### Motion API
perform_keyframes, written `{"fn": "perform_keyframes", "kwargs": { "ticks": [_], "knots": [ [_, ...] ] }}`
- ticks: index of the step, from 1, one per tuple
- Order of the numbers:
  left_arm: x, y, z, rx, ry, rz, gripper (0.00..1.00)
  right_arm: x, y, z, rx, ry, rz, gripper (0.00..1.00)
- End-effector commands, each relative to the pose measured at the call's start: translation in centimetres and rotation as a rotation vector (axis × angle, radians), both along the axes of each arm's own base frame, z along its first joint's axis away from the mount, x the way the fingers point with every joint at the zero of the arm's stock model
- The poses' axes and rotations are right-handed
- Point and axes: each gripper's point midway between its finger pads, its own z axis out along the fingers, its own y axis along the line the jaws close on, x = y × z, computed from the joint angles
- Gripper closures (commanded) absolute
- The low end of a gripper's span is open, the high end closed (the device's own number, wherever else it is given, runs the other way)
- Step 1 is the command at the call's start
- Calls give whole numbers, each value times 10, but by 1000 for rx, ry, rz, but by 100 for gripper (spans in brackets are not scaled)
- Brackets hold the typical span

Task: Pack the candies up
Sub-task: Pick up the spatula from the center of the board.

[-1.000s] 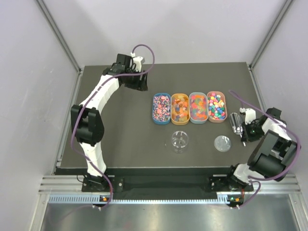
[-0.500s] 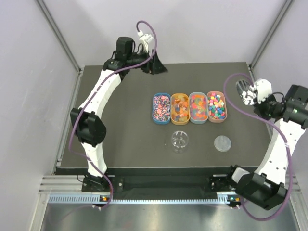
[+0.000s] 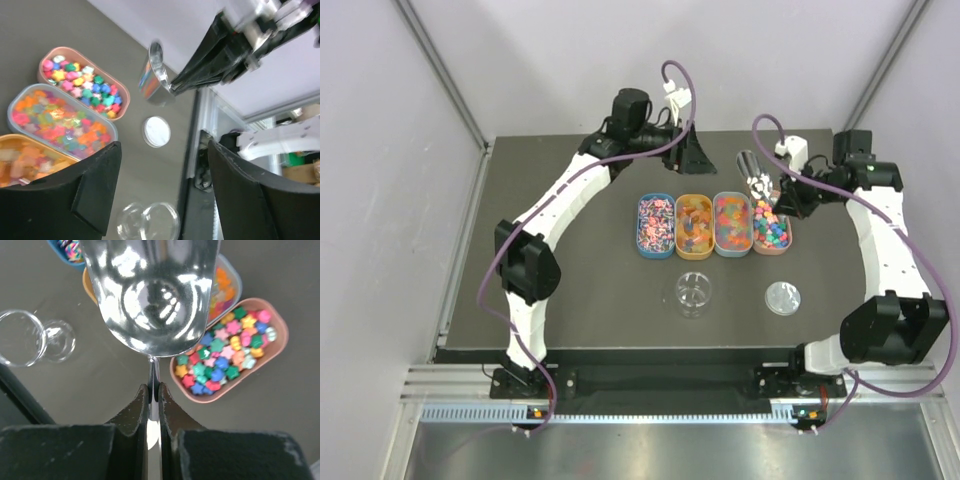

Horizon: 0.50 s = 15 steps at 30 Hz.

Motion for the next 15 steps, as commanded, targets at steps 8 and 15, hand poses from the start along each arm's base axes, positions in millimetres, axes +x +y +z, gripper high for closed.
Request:
{"fn": "perform_keyframes", "kwargs": {
  "ticks": [8,15],
  "knots": [
    [10,-2,-6,116,-187,55,27,14,37,16,-141,-110,179,100],
    [14,-4,-9,133,-195,69,35,0,53,7,-166,-102,244,100]
  ]
}}
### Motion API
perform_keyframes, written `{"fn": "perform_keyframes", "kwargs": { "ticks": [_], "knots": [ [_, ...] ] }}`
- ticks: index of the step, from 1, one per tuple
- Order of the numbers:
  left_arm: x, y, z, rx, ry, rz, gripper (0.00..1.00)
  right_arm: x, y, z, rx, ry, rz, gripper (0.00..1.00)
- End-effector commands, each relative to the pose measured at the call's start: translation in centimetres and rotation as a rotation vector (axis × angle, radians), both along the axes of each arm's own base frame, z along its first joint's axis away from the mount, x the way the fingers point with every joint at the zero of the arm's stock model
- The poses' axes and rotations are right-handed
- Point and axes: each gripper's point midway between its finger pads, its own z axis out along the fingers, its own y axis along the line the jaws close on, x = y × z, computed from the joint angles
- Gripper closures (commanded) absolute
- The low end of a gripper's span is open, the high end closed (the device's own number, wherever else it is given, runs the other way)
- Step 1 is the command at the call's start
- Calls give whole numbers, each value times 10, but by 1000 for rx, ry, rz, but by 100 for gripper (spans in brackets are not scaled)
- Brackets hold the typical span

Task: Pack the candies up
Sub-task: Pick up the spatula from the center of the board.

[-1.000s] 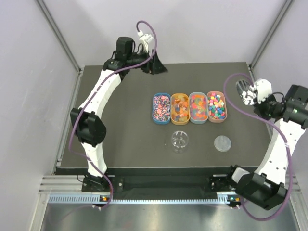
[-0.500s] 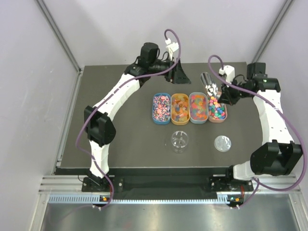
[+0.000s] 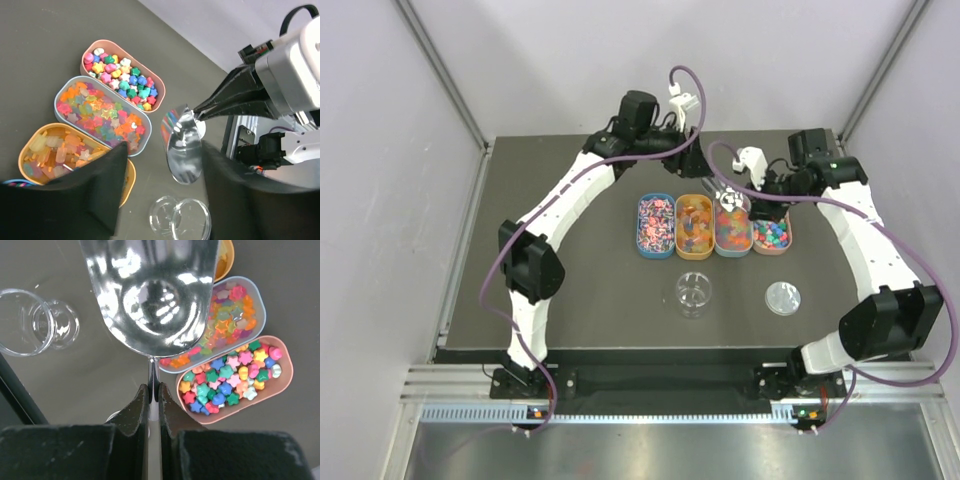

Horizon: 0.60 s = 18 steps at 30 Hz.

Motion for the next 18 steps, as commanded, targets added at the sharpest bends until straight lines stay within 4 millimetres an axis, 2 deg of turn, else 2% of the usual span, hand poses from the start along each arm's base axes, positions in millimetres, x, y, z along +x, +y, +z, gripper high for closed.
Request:
{"fn": "perform_keyframes", "kwargs": {
  "ticks": [1,6,9,11,12,13,16,18],
  "knots": [
    [3,-3,9,-1,-59,-2,42,-2,1,10,-15,-49,24,100],
    [-3,-6,2,7,-48,-26,71,-2,2,15,-10,-65,22,100],
    [-5,-4,0,13,-40,-24,75,-2,2,22,-2,-84,16,100],
    [-7,-4,-4,23,-35,-29,82,-2,2,27,-1,-106,12,100],
    [-6,-3,-6,28,-33,-26,94,-1,1,31,0,-118,10,100],
    [-7,-2,-8,34,-31,-24,99,-3,1,35,3,-126,7,100],
    [-9,-1,-11,19,1,-52,100,-6,0,52,5,-169,2,100],
    [-7,2,-3,-42,25,-86,100,-10,-2,72,14,-225,-13,100]
  ]
}}
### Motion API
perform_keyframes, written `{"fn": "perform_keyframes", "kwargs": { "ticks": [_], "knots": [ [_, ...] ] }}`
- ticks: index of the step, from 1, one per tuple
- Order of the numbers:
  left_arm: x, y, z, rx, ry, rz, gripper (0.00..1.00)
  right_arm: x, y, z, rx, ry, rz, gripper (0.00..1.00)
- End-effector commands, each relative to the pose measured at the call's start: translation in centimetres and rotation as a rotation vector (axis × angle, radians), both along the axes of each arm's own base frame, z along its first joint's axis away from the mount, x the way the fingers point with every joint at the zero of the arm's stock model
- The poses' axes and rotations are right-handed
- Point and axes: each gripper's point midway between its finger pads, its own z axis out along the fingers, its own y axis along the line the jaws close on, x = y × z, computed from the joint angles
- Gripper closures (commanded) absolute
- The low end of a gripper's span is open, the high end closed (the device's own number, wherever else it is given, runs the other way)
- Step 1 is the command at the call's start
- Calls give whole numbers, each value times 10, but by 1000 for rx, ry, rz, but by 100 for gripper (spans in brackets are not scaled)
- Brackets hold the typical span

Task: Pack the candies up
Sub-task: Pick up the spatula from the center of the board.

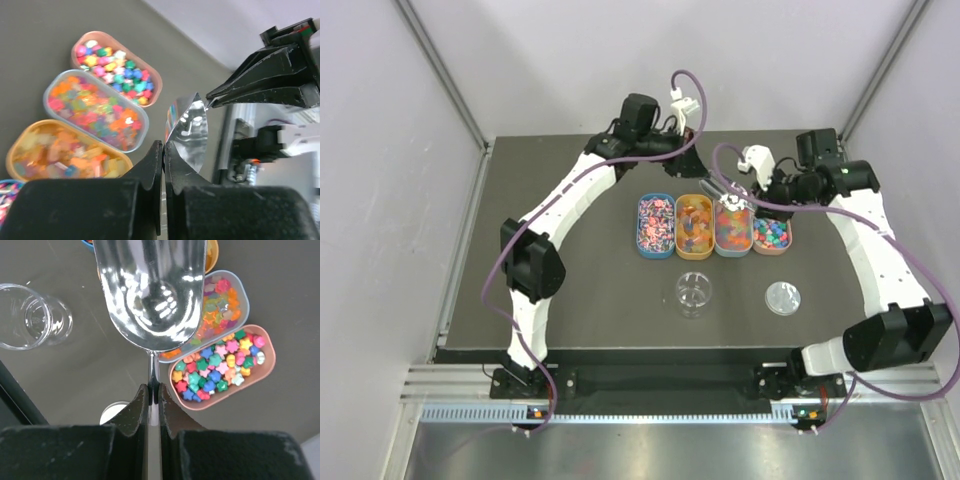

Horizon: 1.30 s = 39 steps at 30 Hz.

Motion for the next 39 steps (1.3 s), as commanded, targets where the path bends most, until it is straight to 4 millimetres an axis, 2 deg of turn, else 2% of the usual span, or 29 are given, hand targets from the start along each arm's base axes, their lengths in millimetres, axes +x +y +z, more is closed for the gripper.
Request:
{"fn": "perform_keyframes", "kwargs": {
  "ticks": [1,3,6,9,14,18,19,20,21,22,23,25,26,28,31,36,39],
  "knots": [
    [-11,8,12,-106,103,-99,100,-4,5,67,55,-203,2,100],
    [-15,9,32,-207,168,-154,100,-10,4,90,80,-267,-20,100],
    [-28,18,46,-289,262,-263,100,-19,1,114,108,-337,-57,100],
    [-38,22,50,-299,287,-320,100,-22,-1,138,136,-417,-90,100],
    [-49,27,56,-323,293,-391,100,-25,5,149,219,-397,-129,100],
    [-55,37,65,-321,368,-419,100,-23,10,158,274,-403,-147,98],
    [-55,42,65,-322,380,-414,100,-24,10,162,282,-409,-157,94],
    [-54,45,68,-330,357,-418,100,-24,9,163,294,-405,-175,83],
    [-56,48,67,-324,389,-414,100,-24,7,167,297,-416,-193,61],
    [-53,55,70,-327,389,-401,100,-26,4,172,303,-429,-211,51],
    [-52,59,71,-330,377,-402,100,-27,2,173,321,-421,-239,30],
    [-51,70,72,-318,409,-400,100,-32,1,176,337,-420,-239,16],
    [-50,72,73,-316,414,-399,100,-36,3,177,340,-420,-214,13],
    [-44,80,69,-313,433,-380,100,-50,13,185,376,-423,-148,14],
    [-39,85,66,-314,443,-364,100,-58,24,200,448,-450,-89,17],
    [-41,86,60,-305,467,-361,100,-61,43,192,535,-377,-13,22],
    [-45,84,59,-303,478,-362,100,-63,53,194,583,-348,32,26]
  ]
}}
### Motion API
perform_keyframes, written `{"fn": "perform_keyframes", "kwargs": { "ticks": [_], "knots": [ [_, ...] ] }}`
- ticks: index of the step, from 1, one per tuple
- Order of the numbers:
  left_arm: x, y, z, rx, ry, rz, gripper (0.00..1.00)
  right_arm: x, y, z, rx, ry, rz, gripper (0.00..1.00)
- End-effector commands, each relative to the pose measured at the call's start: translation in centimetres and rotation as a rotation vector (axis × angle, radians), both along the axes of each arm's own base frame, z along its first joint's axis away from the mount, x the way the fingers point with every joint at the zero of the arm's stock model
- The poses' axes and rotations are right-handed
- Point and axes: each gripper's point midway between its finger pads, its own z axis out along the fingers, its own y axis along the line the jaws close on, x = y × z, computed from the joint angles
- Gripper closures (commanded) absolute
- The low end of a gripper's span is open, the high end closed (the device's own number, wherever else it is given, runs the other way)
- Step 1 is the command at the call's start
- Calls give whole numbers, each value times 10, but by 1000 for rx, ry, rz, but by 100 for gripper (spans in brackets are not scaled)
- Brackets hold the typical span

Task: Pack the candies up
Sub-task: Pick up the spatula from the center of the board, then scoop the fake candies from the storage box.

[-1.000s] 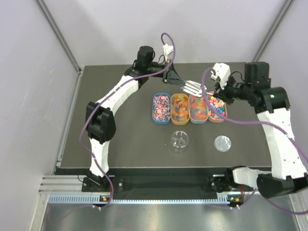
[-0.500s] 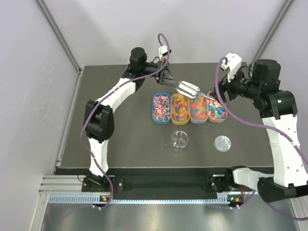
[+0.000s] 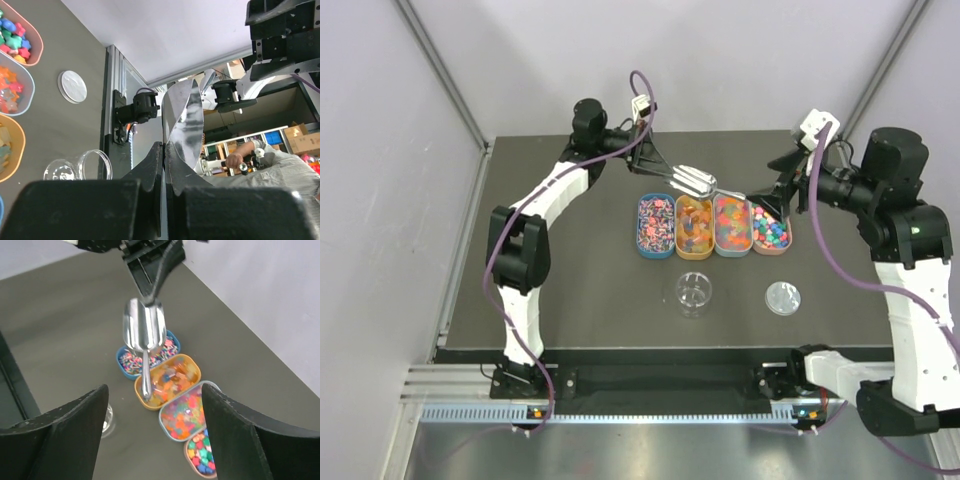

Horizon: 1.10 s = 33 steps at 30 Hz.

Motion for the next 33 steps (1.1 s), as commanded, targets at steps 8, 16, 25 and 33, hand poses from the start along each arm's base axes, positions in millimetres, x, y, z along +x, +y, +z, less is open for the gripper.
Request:
{"fn": "perform_keyframes", "kwargs": {
  "ticks": [8,16,25,33],
  "knots": [
    [-30,-1,29,-25,-93,-72,100,-2,20,-24,33,26,151,33],
    [-44,-3,29,-22,-87,-98,100,5,24,-44,24,38,158,40],
    [-52,-6,29,-21,-86,-117,100,14,32,-47,48,28,162,46],
    [-62,-13,30,-22,-86,-144,100,15,43,-48,76,50,181,52]
  ]
}}
